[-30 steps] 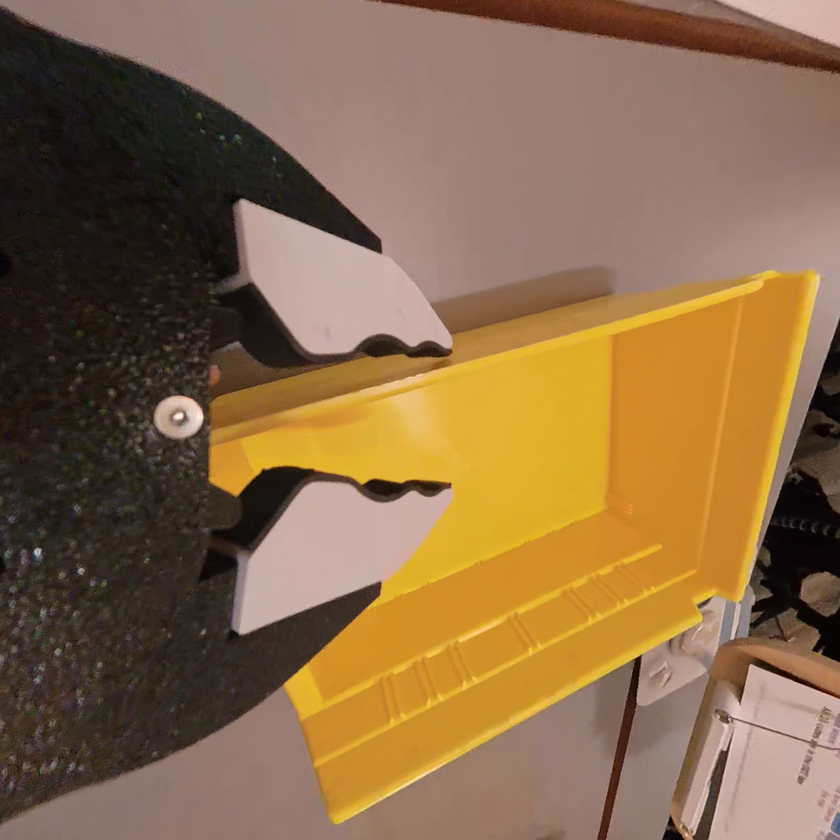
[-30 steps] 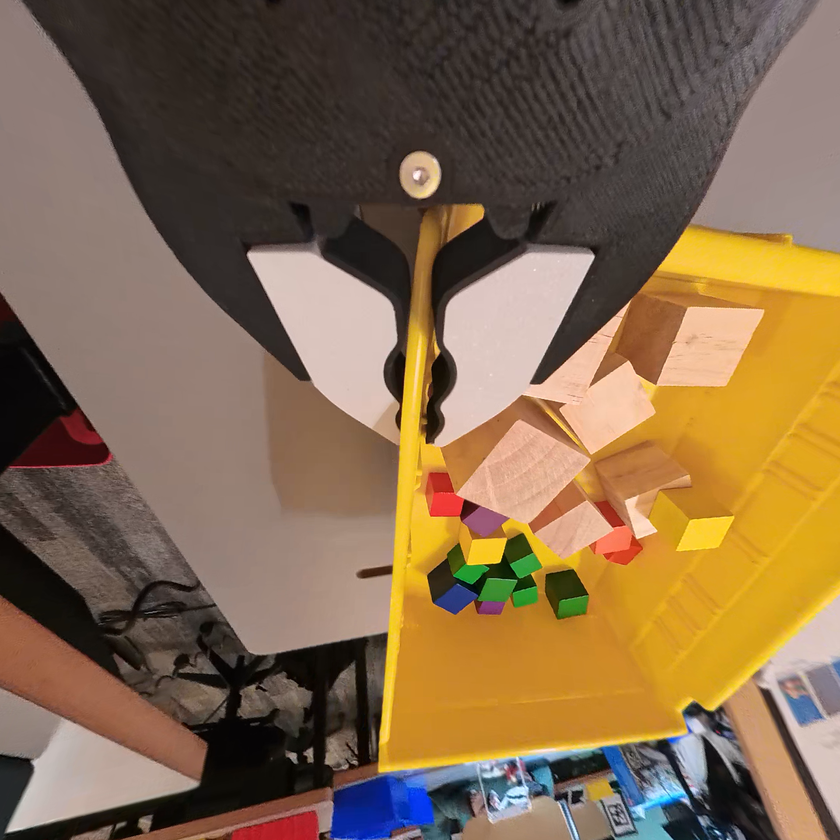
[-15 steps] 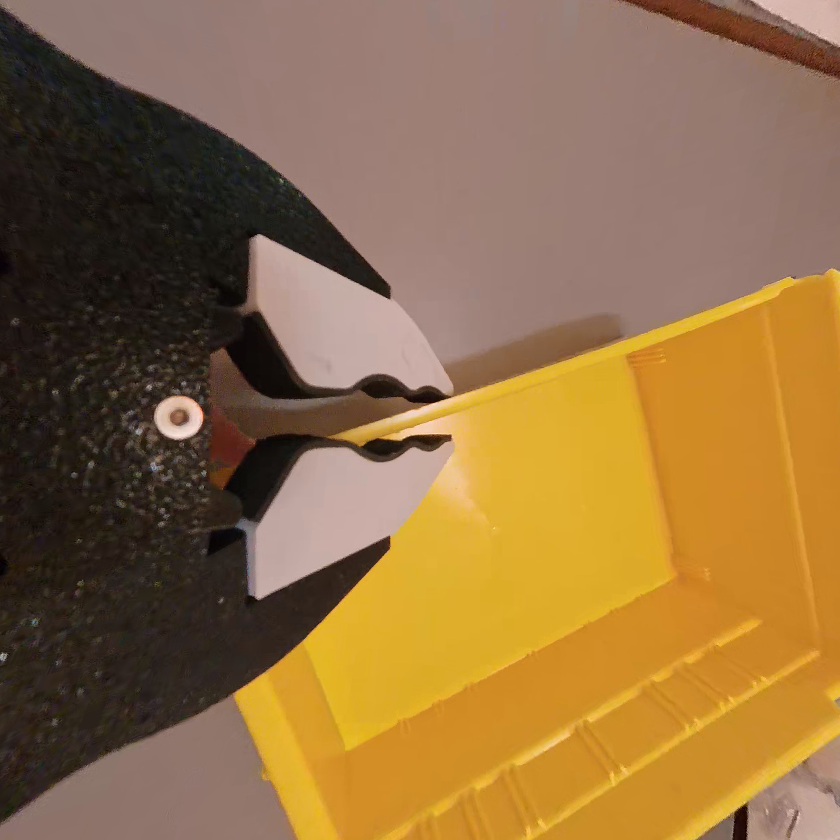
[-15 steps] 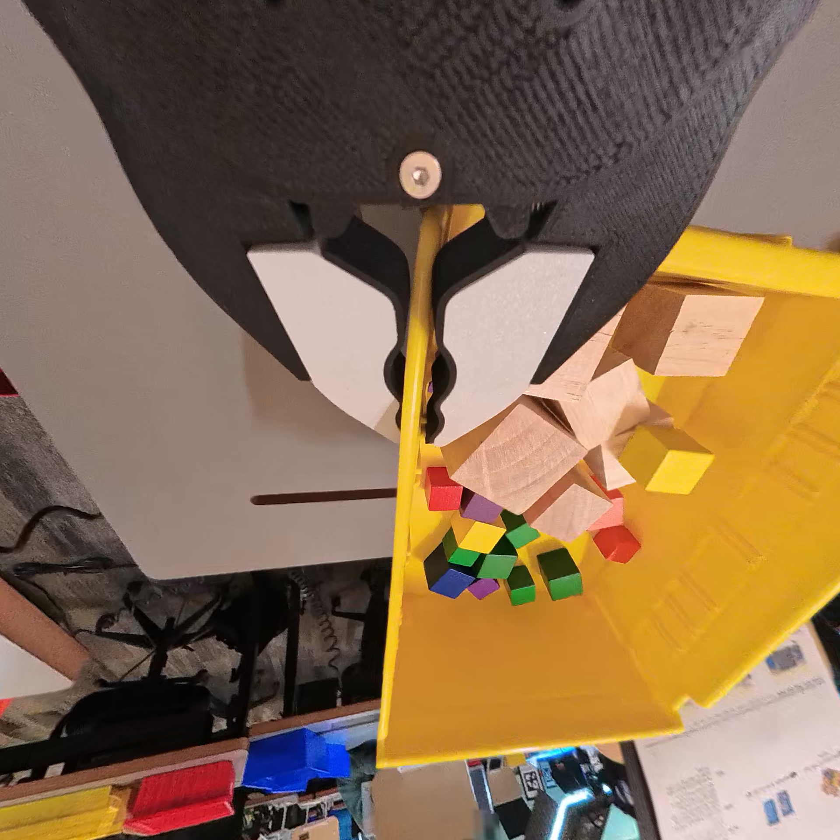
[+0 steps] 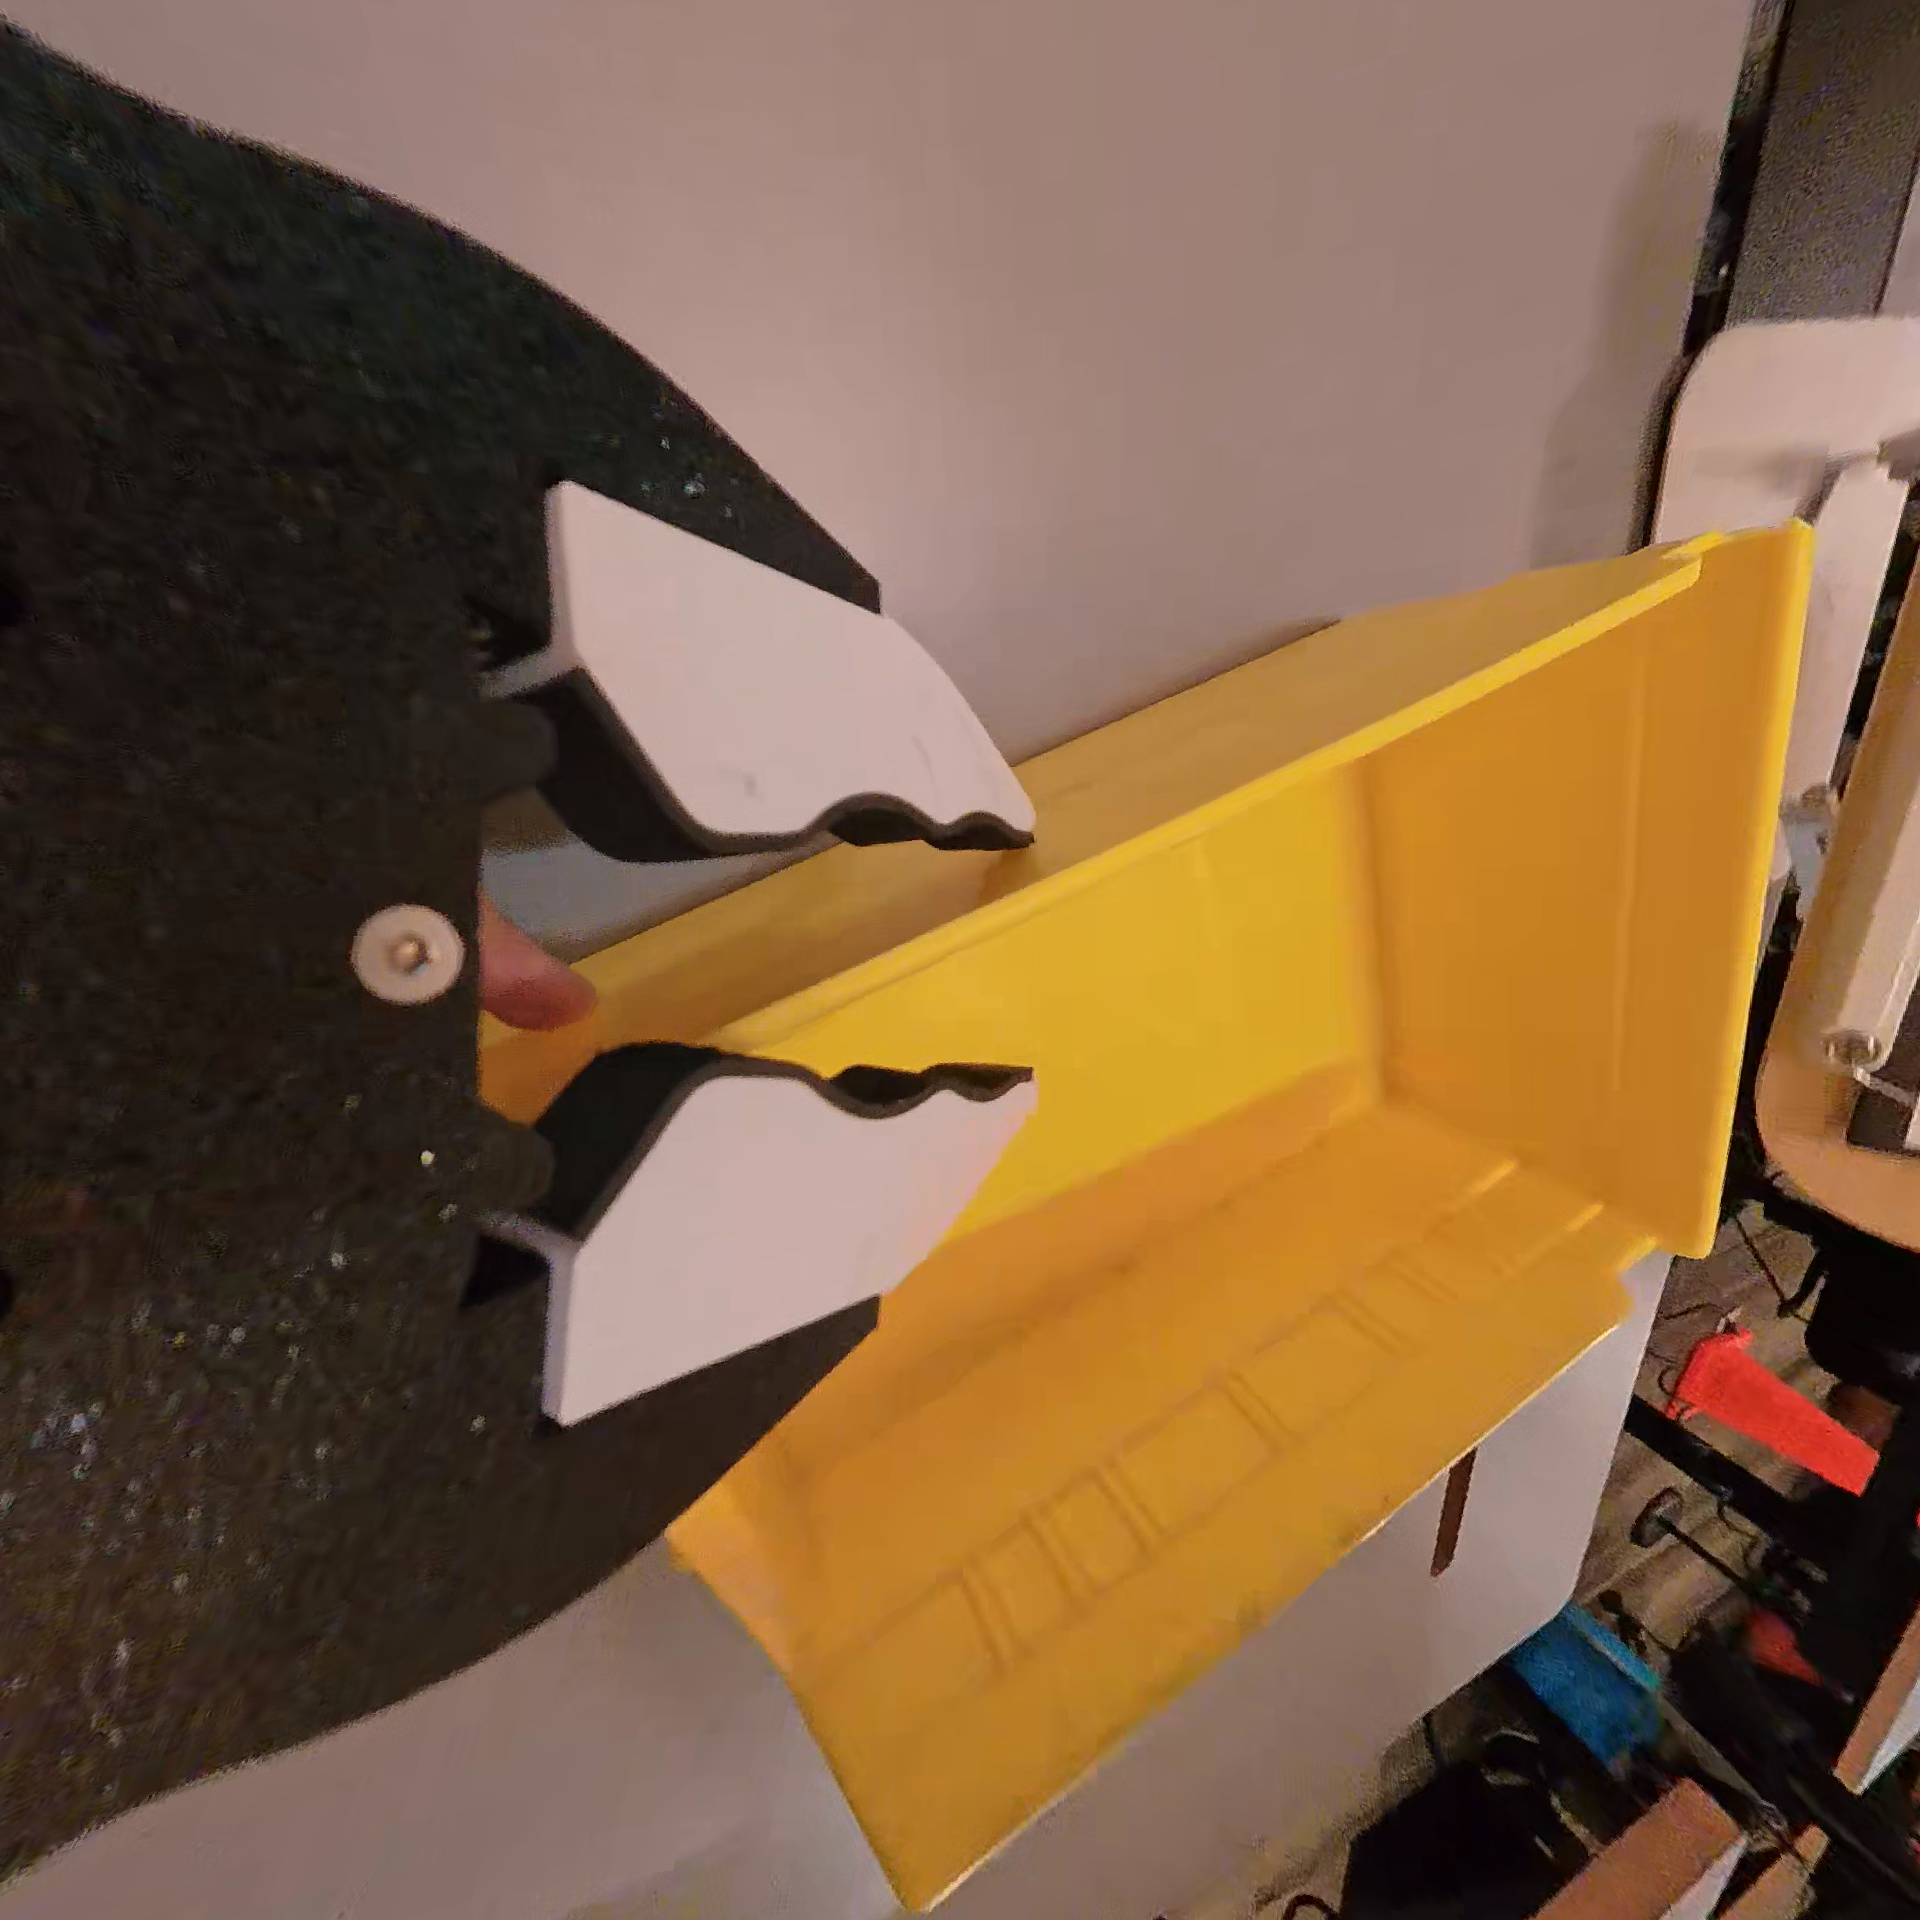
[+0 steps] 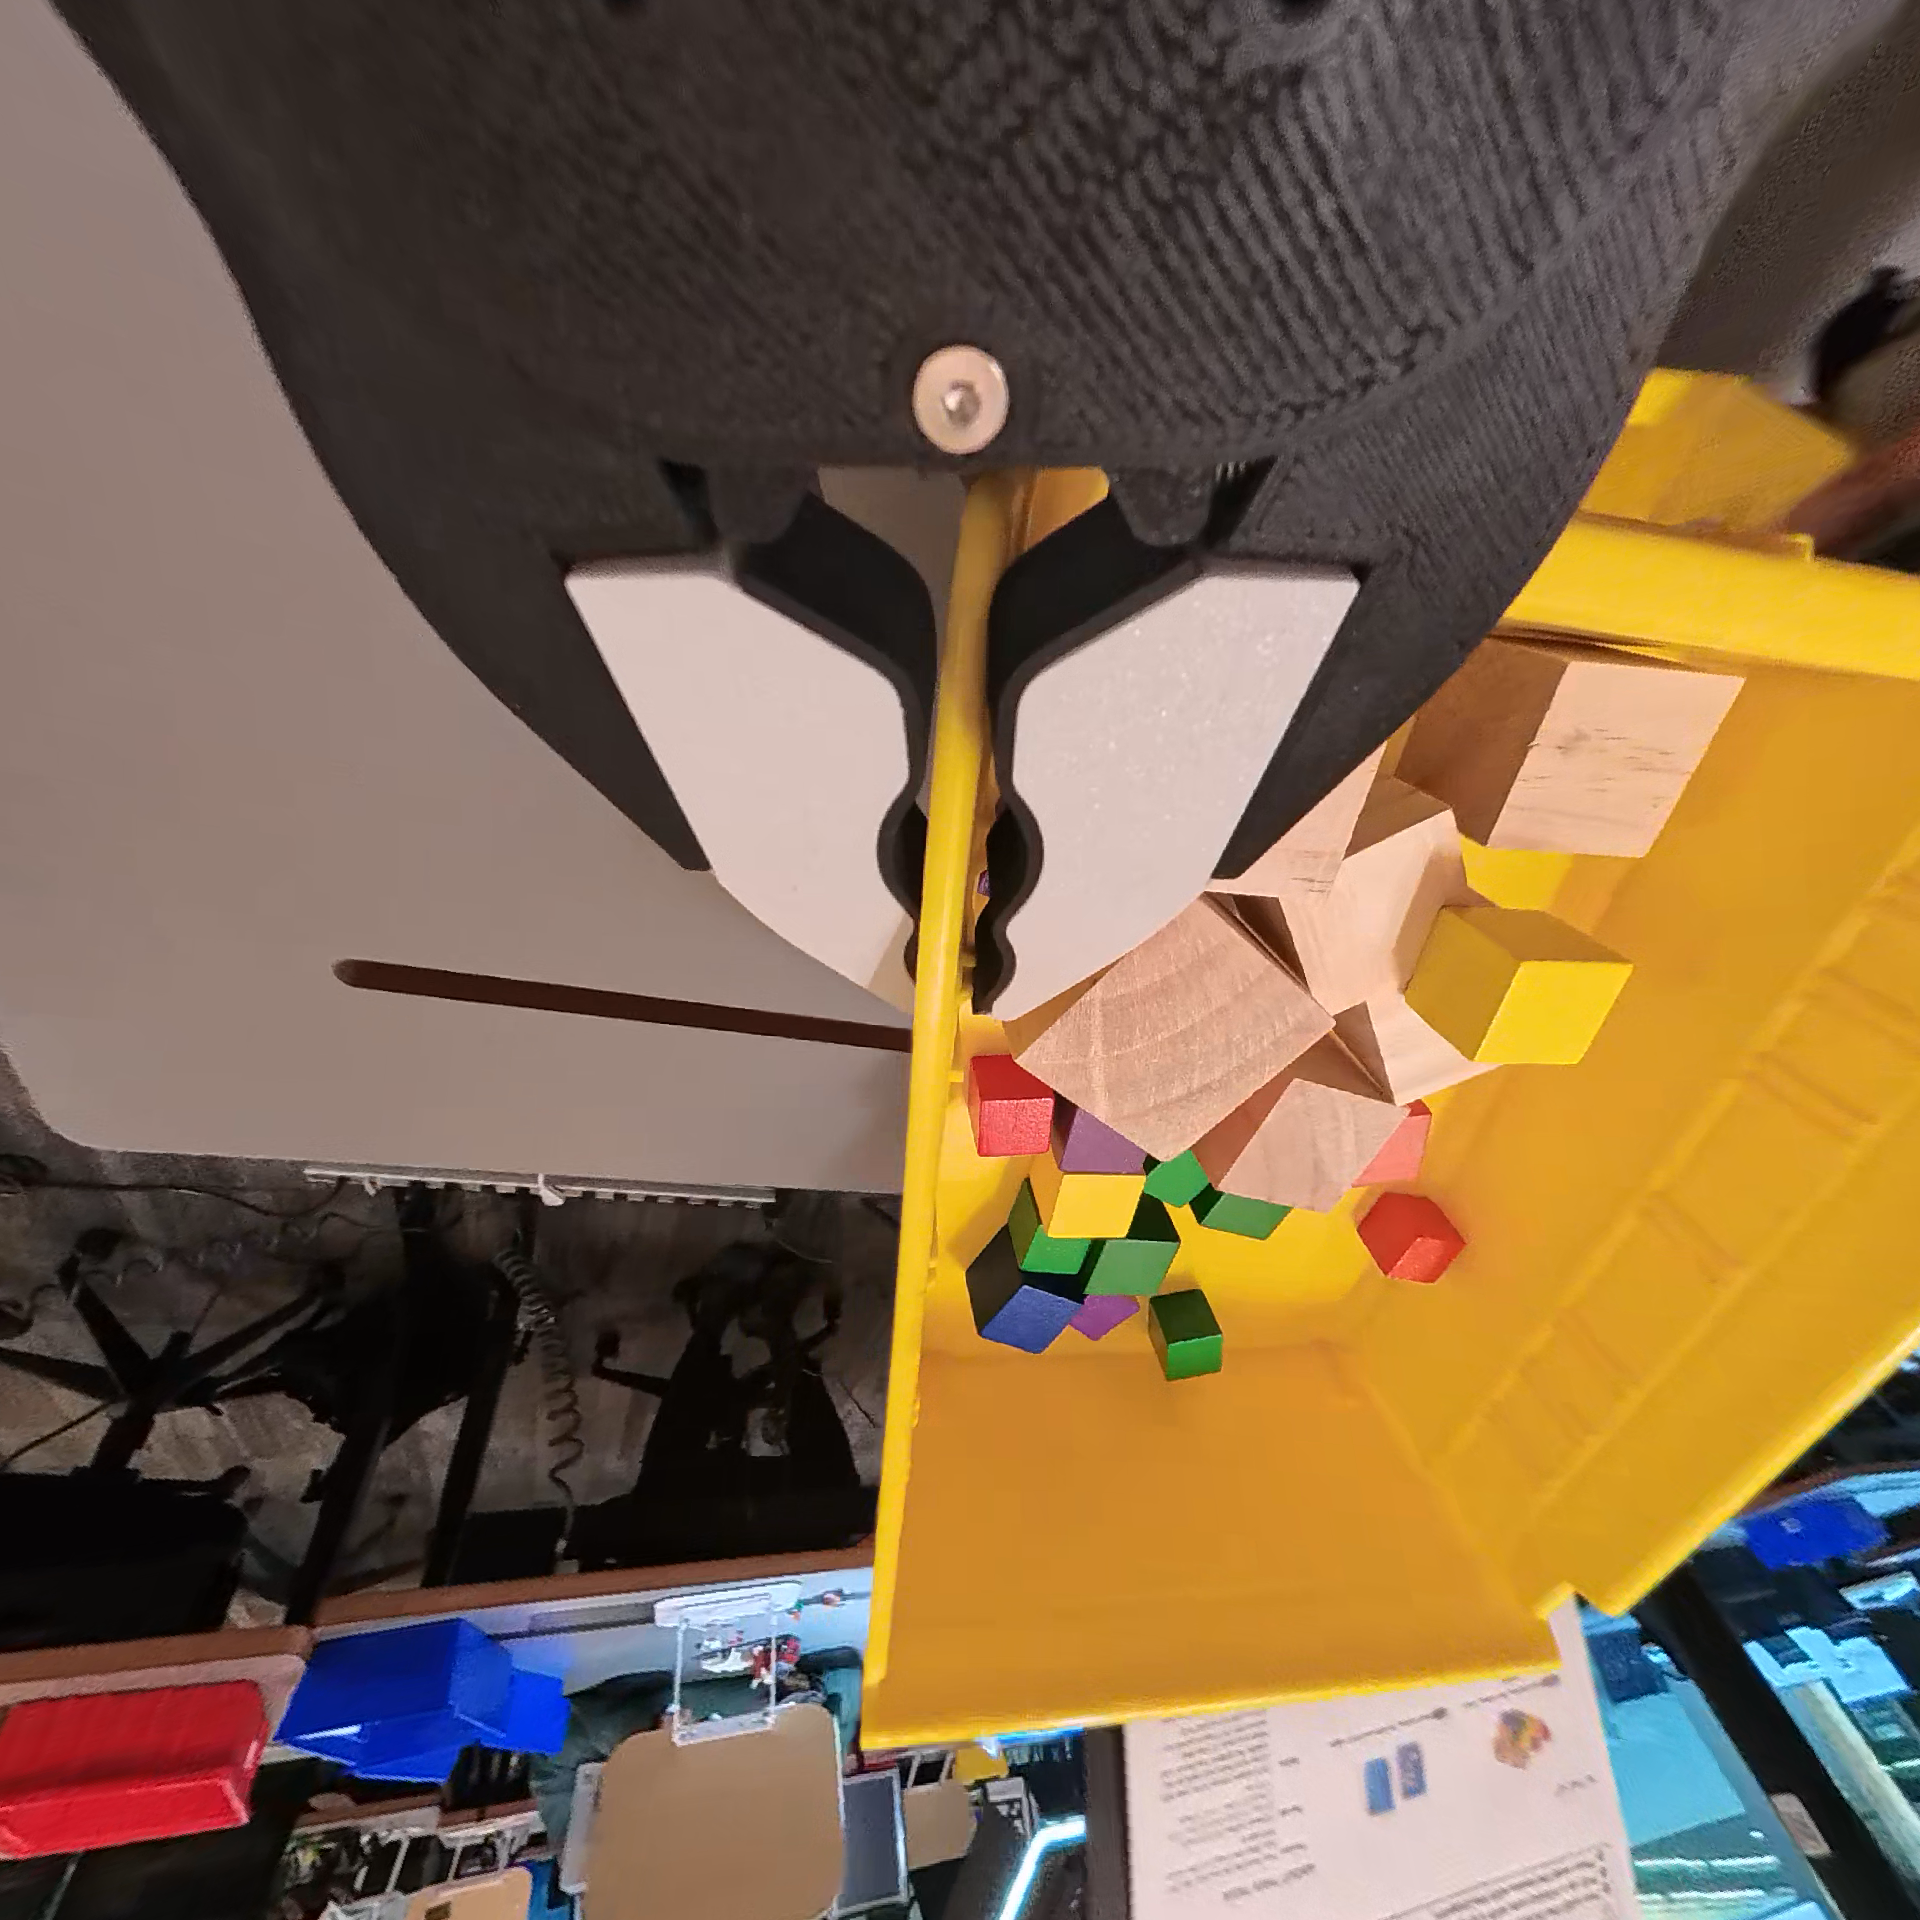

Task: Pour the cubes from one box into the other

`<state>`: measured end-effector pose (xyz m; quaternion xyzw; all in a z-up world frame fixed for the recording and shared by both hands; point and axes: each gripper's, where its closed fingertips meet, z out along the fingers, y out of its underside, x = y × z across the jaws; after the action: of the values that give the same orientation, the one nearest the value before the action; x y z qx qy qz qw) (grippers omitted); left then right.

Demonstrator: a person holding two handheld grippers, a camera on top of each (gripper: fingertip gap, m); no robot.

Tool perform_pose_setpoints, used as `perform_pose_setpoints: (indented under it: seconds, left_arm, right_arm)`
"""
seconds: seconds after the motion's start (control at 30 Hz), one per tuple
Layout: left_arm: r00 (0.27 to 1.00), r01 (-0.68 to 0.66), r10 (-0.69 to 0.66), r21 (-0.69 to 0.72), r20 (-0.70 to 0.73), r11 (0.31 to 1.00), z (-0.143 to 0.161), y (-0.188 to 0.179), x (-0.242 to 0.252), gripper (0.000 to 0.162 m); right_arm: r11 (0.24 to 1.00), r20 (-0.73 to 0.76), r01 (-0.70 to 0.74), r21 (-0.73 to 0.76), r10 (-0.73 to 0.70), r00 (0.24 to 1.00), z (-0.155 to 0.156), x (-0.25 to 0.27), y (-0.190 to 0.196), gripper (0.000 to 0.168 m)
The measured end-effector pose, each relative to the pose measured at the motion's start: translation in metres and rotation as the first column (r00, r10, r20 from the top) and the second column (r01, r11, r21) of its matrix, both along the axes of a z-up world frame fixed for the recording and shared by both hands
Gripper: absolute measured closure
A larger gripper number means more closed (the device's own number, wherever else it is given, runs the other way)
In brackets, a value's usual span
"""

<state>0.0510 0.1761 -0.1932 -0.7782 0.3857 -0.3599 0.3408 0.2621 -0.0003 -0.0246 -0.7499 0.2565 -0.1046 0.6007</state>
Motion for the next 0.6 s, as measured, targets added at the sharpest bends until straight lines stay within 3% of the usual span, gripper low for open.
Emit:
perform_pose_setpoints:
  seconds: [0.03,0.23,0.3,0.4,0.5,0.57,0.6]
  left_arm:
    - [1.000,0.019,-0.019,0.022,-0.002,1.000,-0.001,-0.011,0.015,0.124]
    - [0.991,0.111,-0.106,-0.055,0.086,0.992,0.006,-0.081,0.097,0.119]
    - [0.969,0.115,-0.079,-0.148,0.233,0.982,0.017,-0.096,0.120,0.118]
    - [0.944,0.168,-0.097,-0.206,0.316,0.964,0.023,-0.109,0.142,0.117]
    - [0.851,0.308,-0.163,-0.223,0.500,0.925,0.044,-0.124,0.151,0.107]
    - [0.761,0.411,-0.162,-0.273,0.629,0.870,0.062,-0.125,0.143,0.112]
    - [0.718,0.410,-0.136,-0.257,0.682,0.875,0.072,-0.115,0.133,0.112]
  right_arm:
    - [1.000,-0.003,-0.011,0.003,0.011,1.000,0.002,-0.003,0.004,0.163]
    - [0.999,-0.019,-0.047,0.005,0.047,0.999,0.010,-0.011,0.016,0.163]
    - [1.000,-0.002,-0.031,-0.005,0.031,1.000,0.013,-0.008,0.013,0.163]
    - [0.999,0.020,0.009,-0.042,-0.008,1.000,0.012,0.001,0.004,0.163]
    - [0.998,0.021,0.031,-0.054,-0.029,0.999,0.008,0.009,-0.006,0.163]
    - [0.998,0.014,0.035,-0.054,-0.034,0.999,0.004,0.012,-0.009,0.163]
    - [0.998,0.007,0.033,-0.052,-0.032,0.999,0.002,0.012,-0.009,0.163]
